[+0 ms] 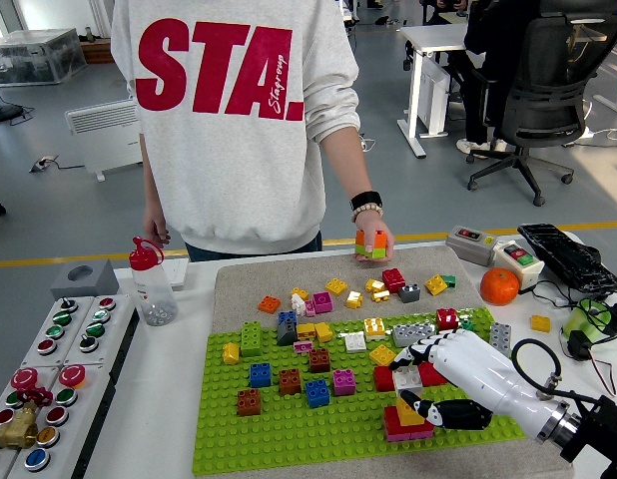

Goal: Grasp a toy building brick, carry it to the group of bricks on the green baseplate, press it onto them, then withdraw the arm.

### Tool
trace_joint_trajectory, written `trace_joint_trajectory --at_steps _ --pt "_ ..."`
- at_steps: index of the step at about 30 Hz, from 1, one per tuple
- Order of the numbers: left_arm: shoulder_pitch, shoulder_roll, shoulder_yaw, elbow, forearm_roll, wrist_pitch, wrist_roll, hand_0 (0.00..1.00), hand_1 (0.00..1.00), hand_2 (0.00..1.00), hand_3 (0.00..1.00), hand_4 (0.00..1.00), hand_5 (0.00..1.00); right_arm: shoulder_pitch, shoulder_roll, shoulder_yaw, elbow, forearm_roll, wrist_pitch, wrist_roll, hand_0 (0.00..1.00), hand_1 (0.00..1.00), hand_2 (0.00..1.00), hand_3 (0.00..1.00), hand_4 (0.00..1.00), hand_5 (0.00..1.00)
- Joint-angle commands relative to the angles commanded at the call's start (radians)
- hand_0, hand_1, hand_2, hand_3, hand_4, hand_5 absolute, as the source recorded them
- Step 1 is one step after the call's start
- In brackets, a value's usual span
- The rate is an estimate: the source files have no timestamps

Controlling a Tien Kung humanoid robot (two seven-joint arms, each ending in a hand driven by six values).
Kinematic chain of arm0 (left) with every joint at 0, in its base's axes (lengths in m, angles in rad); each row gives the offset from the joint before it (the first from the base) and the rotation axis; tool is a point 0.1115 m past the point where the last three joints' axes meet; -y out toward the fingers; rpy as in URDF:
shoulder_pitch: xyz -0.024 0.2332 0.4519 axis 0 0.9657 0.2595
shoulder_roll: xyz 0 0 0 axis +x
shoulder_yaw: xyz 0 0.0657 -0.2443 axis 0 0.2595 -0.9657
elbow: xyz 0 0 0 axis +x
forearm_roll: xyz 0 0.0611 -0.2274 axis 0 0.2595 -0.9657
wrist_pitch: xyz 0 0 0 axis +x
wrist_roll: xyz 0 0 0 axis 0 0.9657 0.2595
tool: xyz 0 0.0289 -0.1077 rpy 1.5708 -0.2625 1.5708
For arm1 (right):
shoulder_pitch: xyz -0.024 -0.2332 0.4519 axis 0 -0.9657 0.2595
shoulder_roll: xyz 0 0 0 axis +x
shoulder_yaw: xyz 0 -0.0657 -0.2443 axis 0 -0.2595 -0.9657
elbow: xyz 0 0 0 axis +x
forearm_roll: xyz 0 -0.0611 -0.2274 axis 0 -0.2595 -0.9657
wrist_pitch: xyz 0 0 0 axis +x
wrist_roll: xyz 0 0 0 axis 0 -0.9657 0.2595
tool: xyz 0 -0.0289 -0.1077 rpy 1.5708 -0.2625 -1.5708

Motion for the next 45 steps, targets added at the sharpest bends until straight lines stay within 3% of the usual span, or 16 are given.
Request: trace_joint_trajectory --at_steps 11,45 --pt "0.004 0.000 -0.003 0.000 0.005 0.001 0.001 0.665 0.612 0.567 0.438 0.242 0.998 -0.030 0.014 0.012 -0.008 0.065 -0.006 0.006 0.536 0.573 0.570 0.597 0.430 0.125" --pt "0.005 0.000 -0.001 0.000 0.000 0.000 -0.001 0.665 0.611 0.568 0.437 0.241 0.998 -0.057 0.048 0.023 -0.084 0.034 -0.016 0.024 0.559 0.588 0.578 0.605 0.431 0.127"
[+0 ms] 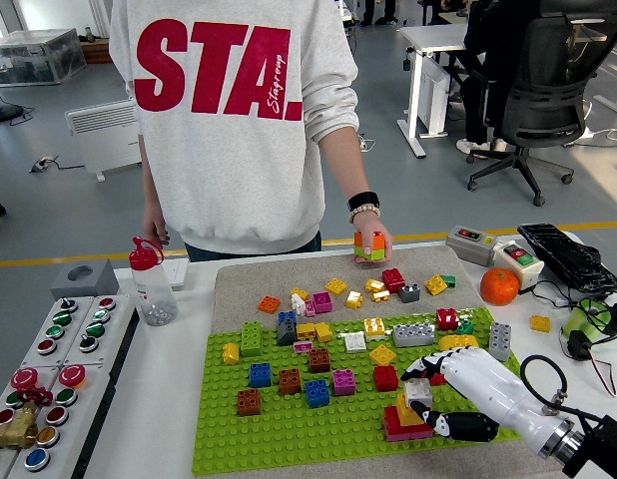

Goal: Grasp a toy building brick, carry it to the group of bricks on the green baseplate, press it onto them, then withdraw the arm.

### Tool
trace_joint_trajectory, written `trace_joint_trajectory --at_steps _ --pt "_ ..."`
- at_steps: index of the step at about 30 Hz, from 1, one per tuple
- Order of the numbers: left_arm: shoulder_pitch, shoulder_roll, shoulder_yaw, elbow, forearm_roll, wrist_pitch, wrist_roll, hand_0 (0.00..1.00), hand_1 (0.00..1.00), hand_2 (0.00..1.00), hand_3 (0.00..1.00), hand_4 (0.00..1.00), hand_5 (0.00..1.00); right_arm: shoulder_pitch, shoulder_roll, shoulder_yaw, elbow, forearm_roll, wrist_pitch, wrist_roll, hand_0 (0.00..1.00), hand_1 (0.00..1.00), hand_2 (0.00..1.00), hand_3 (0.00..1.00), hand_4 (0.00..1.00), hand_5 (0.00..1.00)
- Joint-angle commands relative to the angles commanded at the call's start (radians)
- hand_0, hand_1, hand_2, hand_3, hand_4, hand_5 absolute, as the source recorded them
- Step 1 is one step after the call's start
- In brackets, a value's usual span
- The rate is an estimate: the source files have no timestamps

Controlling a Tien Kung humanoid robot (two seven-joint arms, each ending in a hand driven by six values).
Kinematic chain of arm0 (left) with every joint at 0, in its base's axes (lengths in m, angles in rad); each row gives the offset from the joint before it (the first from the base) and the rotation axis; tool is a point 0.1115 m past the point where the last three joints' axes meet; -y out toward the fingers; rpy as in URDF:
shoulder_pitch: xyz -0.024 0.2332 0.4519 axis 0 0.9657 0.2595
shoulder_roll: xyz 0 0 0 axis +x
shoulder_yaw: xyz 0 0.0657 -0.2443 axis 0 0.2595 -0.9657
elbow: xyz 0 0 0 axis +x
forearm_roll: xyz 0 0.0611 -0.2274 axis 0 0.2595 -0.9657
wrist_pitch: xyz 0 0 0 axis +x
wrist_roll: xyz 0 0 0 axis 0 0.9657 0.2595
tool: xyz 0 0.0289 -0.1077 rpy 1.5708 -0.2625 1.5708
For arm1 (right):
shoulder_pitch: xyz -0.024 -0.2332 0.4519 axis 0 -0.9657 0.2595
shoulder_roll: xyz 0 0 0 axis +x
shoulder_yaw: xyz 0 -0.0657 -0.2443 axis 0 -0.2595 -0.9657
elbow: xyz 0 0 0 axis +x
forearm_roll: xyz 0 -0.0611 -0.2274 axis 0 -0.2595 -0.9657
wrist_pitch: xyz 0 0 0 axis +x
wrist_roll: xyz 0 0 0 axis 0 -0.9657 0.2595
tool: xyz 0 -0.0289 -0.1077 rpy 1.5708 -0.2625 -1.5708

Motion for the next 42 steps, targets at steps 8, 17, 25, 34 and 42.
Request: trace_joint_trajectory --at_steps 8,17,25,34,42 --pt "-0.002 0.000 0.001 0.000 -0.001 0.000 -0.001 0.665 0.611 0.568 0.437 0.241 0.998 0.000 0.001 0.000 0.003 -0.004 -0.001 0.002 0.559 0.589 0.579 0.604 0.430 0.126" --pt "-0.003 0.001 0.000 0.000 -0.001 0.000 -0.001 0.666 0.612 0.566 0.436 0.241 0.998 0.001 0.003 0.001 0.011 -0.012 -0.003 0.003 0.558 0.589 0.579 0.604 0.429 0.125" --pt "-0.003 0.000 0.000 0.000 0.000 0.000 -0.001 0.666 0.611 0.566 0.437 0.241 0.998 0.005 0.004 -0.008 0.014 -0.016 0.001 0.002 0.559 0.592 0.582 0.605 0.428 0.124" --pt "-0.004 0.001 -0.001 0.000 0.000 0.000 -0.001 0.665 0.611 0.566 0.437 0.242 0.998 0.007 0.005 -0.017 0.007 -0.016 0.007 -0.002 0.560 0.595 0.585 0.607 0.428 0.123" --pt "-0.003 0.000 -0.002 0.000 0.002 0.001 0.000 0.665 0.611 0.566 0.437 0.242 0.998 0.005 0.006 -0.014 0.003 -0.020 0.006 -0.008 0.562 0.597 0.589 0.611 0.430 0.123"
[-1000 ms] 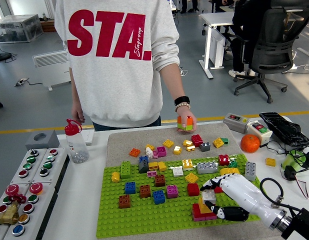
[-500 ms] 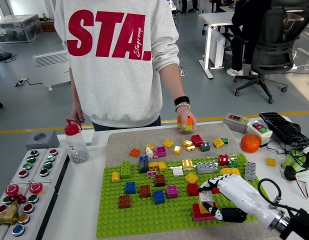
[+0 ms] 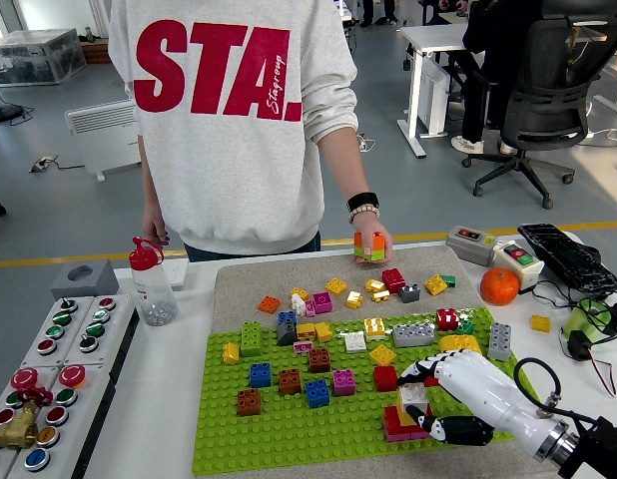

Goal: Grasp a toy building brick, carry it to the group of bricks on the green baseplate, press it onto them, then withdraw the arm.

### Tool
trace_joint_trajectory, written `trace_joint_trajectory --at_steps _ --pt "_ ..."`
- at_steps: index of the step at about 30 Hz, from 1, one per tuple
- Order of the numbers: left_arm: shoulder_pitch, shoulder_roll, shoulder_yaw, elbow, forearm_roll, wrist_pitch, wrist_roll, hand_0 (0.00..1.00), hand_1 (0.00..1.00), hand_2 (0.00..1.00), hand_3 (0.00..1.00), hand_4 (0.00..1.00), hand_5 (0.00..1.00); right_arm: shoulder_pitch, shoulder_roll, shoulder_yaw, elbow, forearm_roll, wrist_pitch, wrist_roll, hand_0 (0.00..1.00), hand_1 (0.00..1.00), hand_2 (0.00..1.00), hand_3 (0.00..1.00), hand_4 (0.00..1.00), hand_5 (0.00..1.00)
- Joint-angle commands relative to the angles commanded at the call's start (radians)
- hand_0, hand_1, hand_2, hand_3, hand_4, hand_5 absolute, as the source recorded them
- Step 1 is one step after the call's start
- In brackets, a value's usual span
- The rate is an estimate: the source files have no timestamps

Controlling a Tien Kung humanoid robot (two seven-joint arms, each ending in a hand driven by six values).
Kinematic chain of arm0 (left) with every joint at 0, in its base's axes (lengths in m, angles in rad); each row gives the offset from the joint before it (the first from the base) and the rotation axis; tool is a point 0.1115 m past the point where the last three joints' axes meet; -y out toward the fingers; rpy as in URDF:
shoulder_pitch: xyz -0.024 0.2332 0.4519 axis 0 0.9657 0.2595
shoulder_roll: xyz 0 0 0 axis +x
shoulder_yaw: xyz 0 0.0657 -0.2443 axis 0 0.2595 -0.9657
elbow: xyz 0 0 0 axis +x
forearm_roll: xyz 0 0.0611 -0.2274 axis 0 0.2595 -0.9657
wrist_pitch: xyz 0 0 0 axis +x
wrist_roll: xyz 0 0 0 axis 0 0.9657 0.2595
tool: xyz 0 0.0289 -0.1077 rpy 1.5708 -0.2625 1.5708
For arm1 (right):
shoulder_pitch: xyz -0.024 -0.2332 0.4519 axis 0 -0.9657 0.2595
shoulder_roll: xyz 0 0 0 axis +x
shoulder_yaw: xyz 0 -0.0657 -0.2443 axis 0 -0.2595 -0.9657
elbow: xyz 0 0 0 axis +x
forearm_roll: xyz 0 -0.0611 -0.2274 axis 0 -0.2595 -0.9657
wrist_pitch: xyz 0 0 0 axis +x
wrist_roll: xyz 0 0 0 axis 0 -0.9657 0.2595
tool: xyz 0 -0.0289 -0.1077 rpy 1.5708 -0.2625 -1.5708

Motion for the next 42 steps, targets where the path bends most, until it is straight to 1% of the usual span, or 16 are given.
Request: trace_joint_trajectory --at_steps 11,17,18,23,24,29,30,35,36,41,42 --pt "0.003 0.000 -0.003 0.000 0.004 0.001 0.001 0.666 0.612 0.566 0.437 0.241 0.998 -0.002 0.000 -0.004 0.001 -0.003 0.002 -0.004 0.563 0.598 0.594 0.613 0.433 0.117" --pt "0.004 0.000 -0.004 0.000 0.006 0.001 0.002 0.665 0.612 0.566 0.436 0.242 0.998 -0.004 0.000 -0.002 0.002 -0.008 -0.001 -0.006 0.565 0.605 0.602 0.617 0.437 0.114" --pt "0.005 0.000 -0.004 0.000 0.006 0.001 0.002 0.665 0.612 0.568 0.436 0.242 0.998 -0.004 0.001 -0.002 0.002 -0.010 -0.001 -0.006 0.569 0.613 0.621 0.625 0.444 0.112" --pt "0.005 0.000 -0.004 0.000 0.005 0.001 0.001 0.665 0.612 0.568 0.436 0.242 0.998 -0.004 0.000 -0.002 0.002 -0.017 0.002 -0.013 0.569 0.613 0.621 0.625 0.444 0.112" --pt "0.005 0.000 -0.004 0.000 0.004 0.001 0.001 0.665 0.612 0.567 0.436 0.242 0.998 -0.005 0.000 -0.002 0.002 -0.019 0.002 -0.014 0.578 0.622 0.639 0.648 0.462 0.112" --pt "0.005 0.000 -0.004 0.000 0.003 0.001 0.000 0.665 0.612 0.567 0.436 0.242 0.998 -0.005 0.000 0.000 0.002 -0.026 0.004 -0.021 0.578 0.622 0.639 0.648 0.462 0.112" --pt "0.005 0.000 -0.004 0.000 0.002 0.001 0.000 0.665 0.612 0.568 0.437 0.242 0.998 -0.006 0.000 0.001 0.003 -0.027 0.004 -0.022 0.585 0.629 0.646 0.672 0.490 0.118" --pt "0.004 0.000 -0.003 0.000 0.001 0.001 0.000 0.665 0.612 0.568 0.437 0.242 0.998 -0.007 -0.001 0.005 0.004 -0.034 0.004 -0.025 0.585 0.629 0.646 0.672 0.490 0.118" --pt "0.003 0.000 -0.002 0.000 0.001 0.001 0.000 0.665 0.612 0.567 0.437 0.242 0.998 -0.007 -0.001 0.007 0.004 -0.035 0.003 -0.026 0.585 0.633 0.655 0.703 0.526 0.136" --pt "0.002 0.000 -0.002 0.000 0.001 0.001 0.000 0.665 0.612 0.567 0.437 0.242 0.998 -0.008 -0.003 0.012 0.009 -0.038 0.002 -0.023 0.585 0.633 0.655 0.703 0.526 0.136" --pt "0.002 0.000 -0.002 0.000 0.000 0.001 -0.001 0.665 0.612 0.567 0.436 0.243 0.998 -0.008 -0.003 0.013 0.011 -0.038 0.001 -0.022 0.587 0.632 0.661 0.702 0.550 0.147"
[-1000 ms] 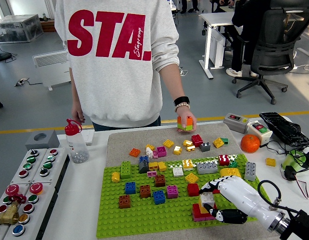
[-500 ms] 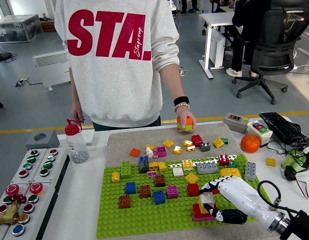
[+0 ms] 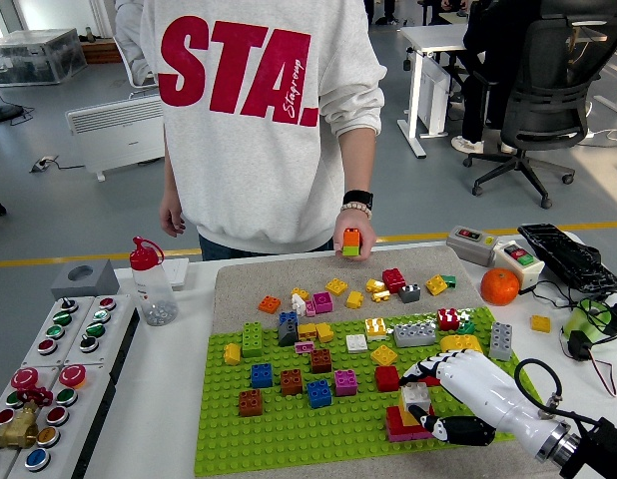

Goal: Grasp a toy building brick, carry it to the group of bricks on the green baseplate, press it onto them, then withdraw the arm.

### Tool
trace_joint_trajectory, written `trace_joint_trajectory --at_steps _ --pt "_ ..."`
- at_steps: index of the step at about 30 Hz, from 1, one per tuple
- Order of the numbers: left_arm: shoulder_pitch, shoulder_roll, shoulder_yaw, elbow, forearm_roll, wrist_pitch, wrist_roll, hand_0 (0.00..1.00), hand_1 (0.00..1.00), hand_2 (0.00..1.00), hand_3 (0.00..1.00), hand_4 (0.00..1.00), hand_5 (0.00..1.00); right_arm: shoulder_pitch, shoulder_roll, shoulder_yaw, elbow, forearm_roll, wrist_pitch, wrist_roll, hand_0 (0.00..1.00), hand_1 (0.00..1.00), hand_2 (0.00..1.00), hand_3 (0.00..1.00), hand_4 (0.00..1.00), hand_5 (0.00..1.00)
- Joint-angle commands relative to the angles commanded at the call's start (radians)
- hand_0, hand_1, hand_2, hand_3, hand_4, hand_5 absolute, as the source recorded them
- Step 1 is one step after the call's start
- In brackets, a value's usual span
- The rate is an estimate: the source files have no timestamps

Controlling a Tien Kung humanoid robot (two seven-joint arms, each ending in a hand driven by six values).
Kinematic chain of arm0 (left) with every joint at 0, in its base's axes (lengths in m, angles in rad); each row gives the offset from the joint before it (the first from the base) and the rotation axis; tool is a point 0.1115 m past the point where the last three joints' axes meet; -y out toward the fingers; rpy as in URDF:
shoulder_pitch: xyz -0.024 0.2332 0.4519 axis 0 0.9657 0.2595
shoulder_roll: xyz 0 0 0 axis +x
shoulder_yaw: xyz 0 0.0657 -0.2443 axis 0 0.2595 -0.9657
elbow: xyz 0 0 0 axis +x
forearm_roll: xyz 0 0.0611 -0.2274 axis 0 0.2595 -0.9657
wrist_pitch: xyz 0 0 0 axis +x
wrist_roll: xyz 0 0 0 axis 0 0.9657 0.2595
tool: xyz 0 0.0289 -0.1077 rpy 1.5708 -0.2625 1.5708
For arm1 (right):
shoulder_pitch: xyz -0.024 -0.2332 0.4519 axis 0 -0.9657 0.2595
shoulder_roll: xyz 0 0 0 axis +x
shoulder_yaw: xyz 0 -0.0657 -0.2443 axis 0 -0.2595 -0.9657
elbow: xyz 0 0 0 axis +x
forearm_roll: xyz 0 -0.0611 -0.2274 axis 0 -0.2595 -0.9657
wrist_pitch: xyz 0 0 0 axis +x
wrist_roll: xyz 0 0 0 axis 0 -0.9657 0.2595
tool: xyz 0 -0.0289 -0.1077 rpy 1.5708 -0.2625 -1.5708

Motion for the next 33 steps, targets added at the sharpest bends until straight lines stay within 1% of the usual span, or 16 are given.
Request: trace_joint_trajectory --at_steps 5,6,17,18,23,24,29,30,33 --pt "0.000 0.000 0.000 0.000 0.000 0.000 0.000 0.665 0.612 0.567 0.436 0.243 0.998 -0.003 -0.002 0.005 0.009 -0.002 -0.002 0.005 0.587 0.632 0.661 0.702 0.550 0.147" --pt "-0.001 0.000 0.000 0.000 0.000 0.000 0.000 0.664 0.612 0.568 0.436 0.242 0.998 -0.003 -0.002 0.005 0.011 -0.002 -0.002 0.006 0.587 0.633 0.662 0.707 0.578 0.168" --pt "-0.001 0.001 -0.001 0.000 0.000 0.000 -0.001 0.664 0.611 0.566 0.436 0.241 0.998 -0.010 -0.007 0.008 0.020 -0.001 -0.002 0.016 0.590 0.636 0.664 0.704 0.583 0.173" --pt "-0.001 0.001 -0.001 0.000 0.000 0.000 -0.001 0.664 0.611 0.566 0.436 0.241 0.998 -0.010 -0.007 0.008 0.021 -0.001 -0.002 0.016 0.590 0.638 0.667 0.710 0.598 0.178" --pt "-0.001 0.000 -0.002 0.000 0.000 0.000 -0.001 0.664 0.611 0.566 0.436 0.241 0.998 -0.018 -0.012 0.018 0.035 -0.007 -0.015 0.020 0.590 0.638 0.667 0.710 0.598 0.178" --pt "-0.001 0.000 -0.002 0.000 0.000 0.000 -0.001 0.664 0.611 0.566 0.436 0.241 0.998 -0.019 -0.012 0.020 0.037 -0.007 -0.017 0.021 0.592 0.649 0.718 0.745 0.619 0.194" --pt "-0.001 0.000 -0.002 0.000 0.003 0.000 0.001 0.664 0.611 0.566 0.436 0.241 0.998 -0.029 -0.016 0.038 0.056 -0.015 -0.029 0.023 0.592 0.649 0.718 0.745 0.619 0.194" --pt "0.000 0.000 -0.003 0.000 0.003 0.000 0.001 0.664 0.611 0.566 0.436 0.241 0.998 -0.033 -0.019 0.044 0.065 -0.015 -0.031 0.023 0.592 0.657 0.748 0.776 0.632 0.207" --pt "0.001 0.000 -0.003 0.000 0.003 0.000 0.002 0.664 0.611 0.566 0.436 0.241 0.998 -0.047 -0.028 0.063 0.092 -0.011 -0.037 0.027 0.592 0.657 0.748 0.776 0.632 0.207"
